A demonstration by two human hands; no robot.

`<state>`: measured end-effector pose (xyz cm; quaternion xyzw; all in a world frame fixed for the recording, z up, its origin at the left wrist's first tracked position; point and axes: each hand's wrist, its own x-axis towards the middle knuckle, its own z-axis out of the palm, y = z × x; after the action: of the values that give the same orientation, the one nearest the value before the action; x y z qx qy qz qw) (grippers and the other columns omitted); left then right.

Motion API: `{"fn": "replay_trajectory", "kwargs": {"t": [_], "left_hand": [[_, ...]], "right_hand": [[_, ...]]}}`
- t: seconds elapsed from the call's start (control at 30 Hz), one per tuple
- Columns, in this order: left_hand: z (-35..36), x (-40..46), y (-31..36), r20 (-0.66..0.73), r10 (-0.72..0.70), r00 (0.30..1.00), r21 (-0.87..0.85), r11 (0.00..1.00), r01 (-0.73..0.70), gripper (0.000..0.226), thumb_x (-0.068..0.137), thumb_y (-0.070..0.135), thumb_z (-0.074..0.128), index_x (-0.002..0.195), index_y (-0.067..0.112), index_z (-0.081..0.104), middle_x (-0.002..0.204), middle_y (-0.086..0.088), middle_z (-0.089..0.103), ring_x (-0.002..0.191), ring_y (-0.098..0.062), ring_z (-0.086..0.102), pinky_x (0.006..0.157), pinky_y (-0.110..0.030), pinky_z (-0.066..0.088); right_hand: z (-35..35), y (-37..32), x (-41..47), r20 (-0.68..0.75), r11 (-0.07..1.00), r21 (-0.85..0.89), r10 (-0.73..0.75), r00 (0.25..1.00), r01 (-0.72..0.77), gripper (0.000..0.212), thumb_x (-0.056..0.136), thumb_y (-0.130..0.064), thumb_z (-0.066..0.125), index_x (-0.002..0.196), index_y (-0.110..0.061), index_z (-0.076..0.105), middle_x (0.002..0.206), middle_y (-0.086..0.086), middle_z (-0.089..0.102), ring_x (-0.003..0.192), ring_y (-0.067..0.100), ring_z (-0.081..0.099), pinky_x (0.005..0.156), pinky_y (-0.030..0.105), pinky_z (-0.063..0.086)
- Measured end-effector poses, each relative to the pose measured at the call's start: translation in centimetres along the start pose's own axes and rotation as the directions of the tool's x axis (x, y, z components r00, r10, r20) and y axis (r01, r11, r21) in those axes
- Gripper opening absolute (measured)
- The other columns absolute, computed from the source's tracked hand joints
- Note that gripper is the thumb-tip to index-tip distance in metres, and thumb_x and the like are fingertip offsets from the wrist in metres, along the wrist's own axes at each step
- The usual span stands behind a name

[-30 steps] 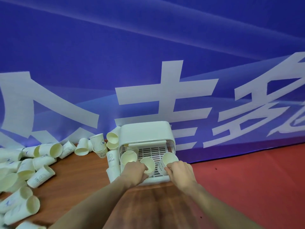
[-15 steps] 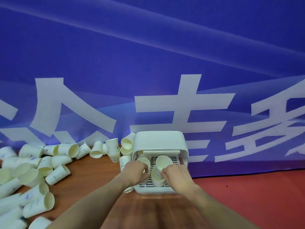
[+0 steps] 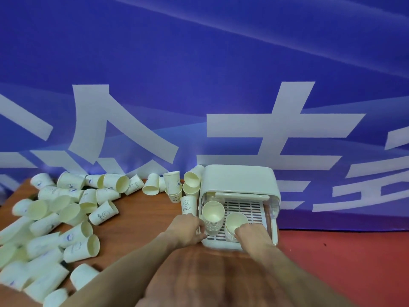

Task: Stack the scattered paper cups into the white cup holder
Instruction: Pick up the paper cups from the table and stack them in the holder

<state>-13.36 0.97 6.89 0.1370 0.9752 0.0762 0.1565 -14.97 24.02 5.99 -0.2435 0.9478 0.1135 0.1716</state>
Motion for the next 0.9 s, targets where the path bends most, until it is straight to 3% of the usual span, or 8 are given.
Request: {"fn": "replay_trajectory", "kwargs": {"t": [0.17, 0.33, 0.43, 0.63, 0.77, 0.9], "left_hand": [[0.3, -0.4, -1.6, -0.003, -0.018, 1.0, 0.011, 1.0, 0.018, 0.031, 0.091, 0.052, 0.056, 0.107, 0.028, 0.067, 0.108, 0.0, 0.068, 0.101, -0.022, 0.061, 0.074, -0.029, 0.039], [-0.2, -0.5, -2.8, -0.007, -0.028, 1.0, 0.025, 0.999, 0.028, 0.032, 0.091, 0.054, 0.055, 0.107, 0.028, 0.067, 0.1, 0.0, 0.069, 0.097, -0.022, 0.061, 0.072, -0.03, 0.04], [-0.9, -0.6, -3.2, -0.001, -0.029, 1.0, 0.04, 0.999, 0.029, 0.035, 0.091, 0.054, 0.055, 0.109, 0.027, 0.067, 0.105, -0.002, 0.068, 0.1, -0.022, 0.06, 0.075, -0.032, 0.044], [-3.0, -0.2, -3.5, -0.056, -0.07, 0.996, 0.09, 0.993, 0.075, 0.039, 0.091, 0.056, 0.052, 0.112, 0.026, 0.067, 0.111, 0.001, 0.067, 0.101, -0.019, 0.062, 0.078, -0.031, 0.048], [-4.4, -0.6, -3.8, -0.084, -0.138, 0.987, 0.083, 0.986, 0.145, 0.037, 0.09, 0.054, 0.052, 0.108, 0.026, 0.067, 0.109, 0.002, 0.068, 0.099, -0.02, 0.062, 0.08, -0.032, 0.049], [-5.4, -2.4, -5.5, -0.094, -0.226, 0.97, 0.049, 0.972, 0.231, 0.035, 0.088, 0.052, 0.054, 0.104, 0.024, 0.068, 0.105, 0.001, 0.068, 0.095, -0.02, 0.063, 0.081, -0.033, 0.051]], "right_hand": [[0.5, -0.7, 0.3, 0.008, 1.0, 0.02, 0.017, 1.0, -0.017, 0.024, 0.097, -0.017, 0.048, 0.113, -0.013, 0.066, 0.111, 0.01, 0.068, 0.103, 0.031, 0.064, 0.081, 0.035, 0.048], [-0.3, -0.9, 0.1, -0.073, 0.996, 0.084, 0.022, 0.997, -0.016, 0.035, 0.1, -0.039, 0.04, 0.119, -0.014, 0.056, 0.112, 0.009, 0.067, 0.103, 0.03, 0.063, 0.081, 0.036, 0.046], [-1.5, -1.4, -0.2, -0.169, 0.988, 0.152, 0.024, 0.985, 0.002, 0.035, 0.099, -0.041, 0.039, 0.12, -0.015, 0.048, 0.109, 0.008, 0.067, 0.1, 0.031, 0.063, 0.076, 0.037, 0.044], [-5.2, -2.2, -0.6, -0.262, 0.963, 0.262, 0.012, 0.965, 0.059, 0.029, 0.095, -0.04, 0.04, 0.109, -0.018, 0.052, 0.098, 0.008, 0.068, 0.092, 0.033, 0.063, 0.071, 0.038, 0.044], [-8.3, -2.9, -0.4, -0.325, 0.962, 0.249, -0.027, 0.945, 0.113, 0.027, 0.095, -0.04, 0.045, 0.109, -0.019, 0.054, 0.106, 0.007, 0.067, 0.098, 0.033, 0.062, 0.069, 0.036, 0.035], [-10.0, -4.7, 0.6, -0.359, 0.949, 0.253, -0.09, 0.929, 0.19, 0.025, 0.094, -0.038, 0.045, 0.109, -0.021, 0.055, 0.109, 0.005, 0.067, 0.101, 0.03, 0.061, 0.074, 0.035, 0.042]]}}
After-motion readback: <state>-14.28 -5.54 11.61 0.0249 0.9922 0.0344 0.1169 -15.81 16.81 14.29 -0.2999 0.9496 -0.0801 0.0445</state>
